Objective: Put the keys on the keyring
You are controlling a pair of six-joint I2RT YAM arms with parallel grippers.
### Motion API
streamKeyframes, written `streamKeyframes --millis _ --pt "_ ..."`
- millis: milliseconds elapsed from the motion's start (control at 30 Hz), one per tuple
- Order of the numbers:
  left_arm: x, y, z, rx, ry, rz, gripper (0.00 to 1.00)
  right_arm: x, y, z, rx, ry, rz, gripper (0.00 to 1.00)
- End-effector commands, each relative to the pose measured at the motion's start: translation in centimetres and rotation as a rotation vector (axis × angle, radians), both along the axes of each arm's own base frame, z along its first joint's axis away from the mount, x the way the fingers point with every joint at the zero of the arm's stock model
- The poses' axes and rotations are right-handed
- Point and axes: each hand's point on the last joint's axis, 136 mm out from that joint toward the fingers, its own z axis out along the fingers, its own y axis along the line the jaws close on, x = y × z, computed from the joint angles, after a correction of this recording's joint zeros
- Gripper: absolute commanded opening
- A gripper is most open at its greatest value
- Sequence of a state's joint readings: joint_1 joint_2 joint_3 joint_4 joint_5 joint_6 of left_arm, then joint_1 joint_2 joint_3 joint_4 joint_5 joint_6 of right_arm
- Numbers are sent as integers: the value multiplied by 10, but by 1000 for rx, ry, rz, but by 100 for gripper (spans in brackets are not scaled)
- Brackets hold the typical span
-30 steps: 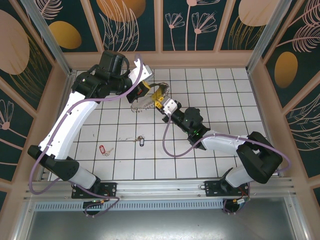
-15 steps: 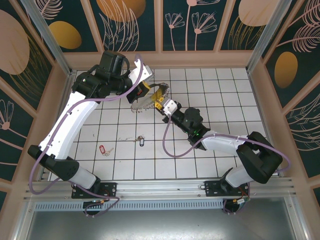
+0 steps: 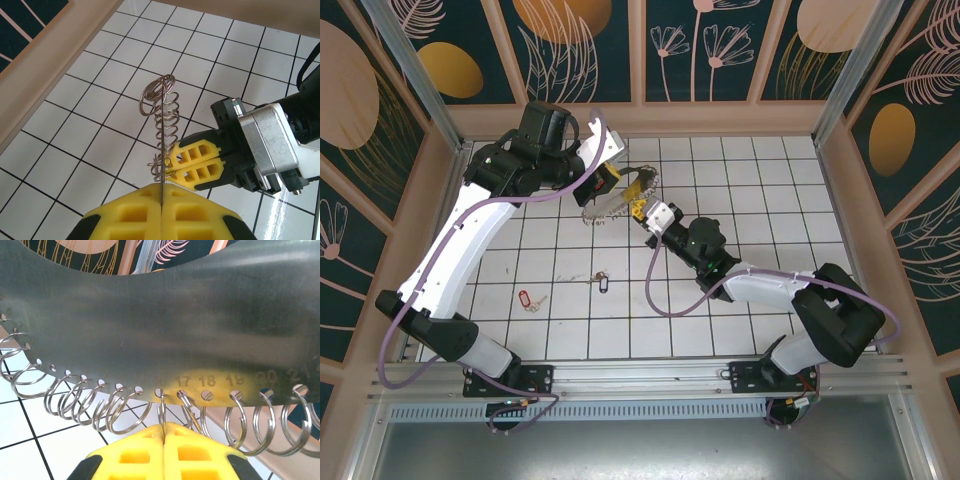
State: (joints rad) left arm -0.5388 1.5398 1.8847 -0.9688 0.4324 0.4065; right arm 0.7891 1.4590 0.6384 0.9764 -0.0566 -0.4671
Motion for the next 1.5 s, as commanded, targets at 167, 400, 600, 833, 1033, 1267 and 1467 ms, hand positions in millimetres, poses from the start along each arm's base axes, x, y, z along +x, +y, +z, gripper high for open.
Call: streamKeyframes --millis 167,400,600,833,1033,1267,1467 --pt "5 0 9 -42 -16 42 0 -5 -4 14 52 -21 14 0" --pt "28 3 7 -119 29 153 0 -3 -14 17 98 18 26 0" --pt "43 12 3 -272 166 170 0 2 -23 20 129 29 23 0" --pt "54 14 -29 -411 367 183 0 3 -33 33 188 35 51 0" --pt "62 15 -45 -584 504 160 0 1 -33 28 159 60 101 0" --pt "58 9 -39 -641 541 94 0 5 -28 3 54 110 126 0" --pt "50 10 -11 -654 481 53 0 2 -23 -12 -21 113 148 0"
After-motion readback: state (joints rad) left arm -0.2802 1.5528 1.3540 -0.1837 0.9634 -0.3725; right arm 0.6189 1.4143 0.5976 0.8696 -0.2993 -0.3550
